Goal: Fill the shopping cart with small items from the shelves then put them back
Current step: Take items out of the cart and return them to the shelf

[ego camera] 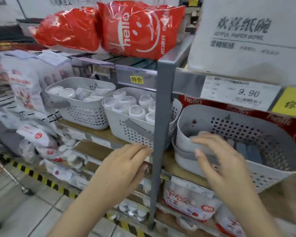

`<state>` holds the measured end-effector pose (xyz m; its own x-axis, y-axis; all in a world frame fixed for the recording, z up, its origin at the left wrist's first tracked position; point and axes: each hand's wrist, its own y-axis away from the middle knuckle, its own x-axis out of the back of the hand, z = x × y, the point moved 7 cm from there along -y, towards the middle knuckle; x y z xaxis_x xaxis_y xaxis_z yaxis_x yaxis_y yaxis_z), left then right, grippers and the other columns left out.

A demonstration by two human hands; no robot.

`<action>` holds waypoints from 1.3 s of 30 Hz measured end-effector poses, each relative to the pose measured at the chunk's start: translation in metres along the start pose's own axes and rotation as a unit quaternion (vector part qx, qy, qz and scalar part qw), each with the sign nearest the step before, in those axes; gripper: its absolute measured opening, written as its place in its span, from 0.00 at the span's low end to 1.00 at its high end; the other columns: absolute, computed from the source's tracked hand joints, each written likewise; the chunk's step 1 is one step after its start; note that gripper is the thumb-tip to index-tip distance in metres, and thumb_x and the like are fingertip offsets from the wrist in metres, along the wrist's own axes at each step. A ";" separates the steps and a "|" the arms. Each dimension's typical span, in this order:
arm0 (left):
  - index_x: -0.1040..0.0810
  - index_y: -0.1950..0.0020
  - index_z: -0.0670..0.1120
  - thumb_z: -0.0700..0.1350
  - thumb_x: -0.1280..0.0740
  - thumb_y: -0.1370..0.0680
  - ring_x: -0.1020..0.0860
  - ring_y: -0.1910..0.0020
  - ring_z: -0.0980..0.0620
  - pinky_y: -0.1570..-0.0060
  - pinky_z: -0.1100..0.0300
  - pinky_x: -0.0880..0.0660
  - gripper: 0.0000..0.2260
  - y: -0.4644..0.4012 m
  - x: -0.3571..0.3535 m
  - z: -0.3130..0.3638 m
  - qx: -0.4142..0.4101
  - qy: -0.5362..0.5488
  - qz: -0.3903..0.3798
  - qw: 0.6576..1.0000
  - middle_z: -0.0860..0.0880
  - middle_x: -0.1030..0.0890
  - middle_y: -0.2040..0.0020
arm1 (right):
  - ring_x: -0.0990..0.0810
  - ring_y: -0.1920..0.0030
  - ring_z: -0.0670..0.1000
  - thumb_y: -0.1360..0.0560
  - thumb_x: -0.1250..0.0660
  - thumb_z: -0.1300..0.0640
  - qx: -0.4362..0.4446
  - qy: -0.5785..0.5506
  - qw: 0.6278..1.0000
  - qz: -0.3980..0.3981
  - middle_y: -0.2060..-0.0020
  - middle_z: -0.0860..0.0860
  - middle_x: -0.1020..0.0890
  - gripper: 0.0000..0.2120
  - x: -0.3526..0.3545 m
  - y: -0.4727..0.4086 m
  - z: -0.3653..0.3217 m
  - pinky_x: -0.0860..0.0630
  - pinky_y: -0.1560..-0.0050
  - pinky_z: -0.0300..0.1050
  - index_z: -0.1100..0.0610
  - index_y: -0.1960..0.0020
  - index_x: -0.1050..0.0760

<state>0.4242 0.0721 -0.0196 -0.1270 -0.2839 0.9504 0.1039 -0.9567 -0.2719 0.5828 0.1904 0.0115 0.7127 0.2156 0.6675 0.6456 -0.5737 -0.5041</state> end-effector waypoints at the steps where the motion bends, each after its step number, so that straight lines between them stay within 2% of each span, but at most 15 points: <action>1: 0.26 0.37 0.48 0.51 0.45 0.22 0.23 0.46 0.53 0.50 0.61 0.24 0.17 0.022 -0.002 -0.021 0.035 -0.009 -0.008 0.999 0.53 0.22 0.42 | 0.28 0.42 0.34 0.23 0.41 0.51 0.005 -0.016 1.000 -0.020 0.46 0.35 0.24 0.12 -0.018 0.002 -0.014 0.33 0.43 0.27 0.49 0.43 0.23; 3: 0.27 0.35 0.50 0.52 0.45 0.20 0.23 0.45 0.54 0.49 0.64 0.27 0.16 0.072 -0.002 -0.062 0.132 0.002 -0.017 0.991 0.54 0.23 0.41 | 0.29 0.42 0.34 0.23 0.43 0.47 0.010 -0.044 0.995 -0.085 0.45 0.31 0.27 0.13 -0.063 0.005 -0.043 0.31 0.45 0.30 0.46 0.43 0.25; 5: 0.33 0.30 0.53 0.51 0.44 0.19 0.26 0.42 0.56 0.46 0.67 0.31 0.17 0.130 0.000 -0.102 0.254 0.038 -0.017 0.966 0.57 0.28 0.37 | 0.30 0.42 0.34 0.21 0.42 0.47 0.025 -0.054 0.987 -0.146 0.45 0.30 0.28 0.10 -0.112 0.008 -0.069 0.29 0.44 0.34 0.43 0.42 0.26; 7: 0.37 0.28 0.56 0.52 0.43 0.19 0.29 0.39 0.59 0.43 0.66 0.31 0.18 0.195 0.002 -0.135 0.361 0.072 -0.009 0.930 0.59 0.32 0.34 | 0.31 0.42 0.34 0.20 0.41 0.49 0.042 -0.054 0.975 -0.211 0.44 0.32 0.28 0.11 -0.165 0.011 -0.097 0.31 0.41 0.35 0.43 0.39 0.28; 11: 0.35 0.30 0.58 0.53 0.41 0.20 0.31 0.35 0.60 0.41 0.64 0.32 0.17 0.324 0.018 -0.172 0.520 0.097 0.036 0.848 0.60 0.30 0.34 | 0.35 0.38 0.35 0.19 0.43 0.48 0.060 -0.070 0.937 -0.337 0.39 0.36 0.30 0.15 -0.259 0.022 -0.155 0.34 0.37 0.34 0.44 0.33 0.33; 14: 0.31 0.32 0.56 0.51 0.38 0.21 0.28 0.37 0.57 0.45 0.61 0.32 0.17 0.419 0.040 -0.184 0.608 0.084 0.089 0.784 0.58 0.26 0.37 | 0.32 0.36 0.40 0.19 0.42 0.48 0.103 -0.091 0.907 -0.398 0.38 0.39 0.29 0.16 -0.322 0.034 -0.214 0.33 0.38 0.35 0.45 0.32 0.33; 17: 0.27 0.34 0.52 0.47 0.34 0.23 0.26 0.43 0.56 0.46 0.60 0.32 0.16 0.493 0.058 -0.193 0.673 0.083 0.140 0.722 0.54 0.23 0.39 | 0.33 0.34 0.41 0.19 0.42 0.48 0.141 -0.118 0.878 -0.441 0.36 0.40 0.30 0.17 -0.374 0.050 -0.270 0.35 0.37 0.36 0.46 0.31 0.34; 20: 0.26 0.36 0.50 0.45 0.33 0.23 0.24 0.43 0.53 0.44 0.55 0.29 0.15 0.540 0.069 -0.204 0.715 0.080 0.162 0.675 0.52 0.21 0.41 | 0.31 0.36 0.40 0.20 0.41 0.48 0.168 -0.138 0.861 -0.460 0.37 0.39 0.28 0.16 -0.412 0.061 -0.312 0.34 0.39 0.35 0.45 0.32 0.33; 22: 0.25 0.37 0.48 0.44 0.33 0.24 0.23 0.44 0.52 0.47 0.56 0.29 0.15 0.553 0.074 -0.217 0.723 0.080 0.179 0.663 0.51 0.21 0.42 | 0.31 0.37 0.39 0.20 0.41 0.48 0.179 -0.138 0.848 -0.480 0.38 0.38 0.29 0.16 -0.433 0.064 -0.330 0.34 0.40 0.34 0.44 0.32 0.33; 25: 0.25 0.37 0.48 0.43 0.33 0.23 0.24 0.43 0.54 0.50 0.62 0.31 0.14 0.553 0.076 -0.249 0.719 0.083 0.195 0.662 0.53 0.22 0.42 | 0.31 0.38 0.38 0.20 0.41 0.48 0.182 -0.132 0.829 -0.512 0.39 0.36 0.29 0.15 -0.466 0.058 -0.339 0.33 0.40 0.34 0.43 0.33 0.32; 29: 0.27 0.34 0.50 0.46 0.35 0.22 0.27 0.41 0.59 0.46 0.65 0.33 0.16 0.529 0.078 -0.312 0.699 0.092 0.205 0.679 0.57 0.24 0.39 | 0.30 0.39 0.38 0.20 0.39 0.50 0.155 -0.119 0.829 -0.524 0.41 0.37 0.27 0.14 -0.516 0.023 -0.334 0.34 0.43 0.30 0.44 0.35 0.30; 32: 0.29 0.32 0.52 0.48 0.37 0.21 0.29 0.38 0.61 0.42 0.66 0.34 0.17 0.504 0.088 -0.369 0.684 0.098 0.206 0.693 0.59 0.26 0.38 | 0.29 0.42 0.37 0.20 0.39 0.52 0.133 -0.117 0.842 -0.509 0.43 0.37 0.26 0.14 -0.557 -0.017 -0.336 0.36 0.47 0.26 0.46 0.35 0.29; 35: 0.30 0.32 0.53 0.48 0.37 0.21 0.29 0.39 0.62 0.42 0.68 0.35 0.16 0.489 0.102 -0.426 0.681 0.096 0.211 0.695 0.62 0.28 0.40 | 0.30 0.43 0.38 0.20 0.39 0.52 0.125 -0.117 0.841 -0.513 0.44 0.37 0.28 0.15 -0.602 -0.059 -0.351 0.34 0.44 0.32 0.48 0.34 0.29; 39: 0.29 0.33 0.53 0.49 0.37 0.21 0.28 0.39 0.61 0.42 0.66 0.34 0.16 0.495 0.111 -0.499 0.699 0.102 0.230 0.669 0.61 0.26 0.40 | 0.29 0.42 0.40 0.20 0.39 0.54 0.122 -0.136 0.837 -0.515 0.43 0.40 0.25 0.15 -0.663 -0.111 -0.384 0.33 0.43 0.34 0.50 0.34 0.29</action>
<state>-0.0305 -0.4655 -0.1242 0.1196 -0.6670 0.7354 0.9815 0.1911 0.0137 -0.0665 -0.1919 -0.1644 -0.2420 0.6883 0.6839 0.9695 0.1992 0.1426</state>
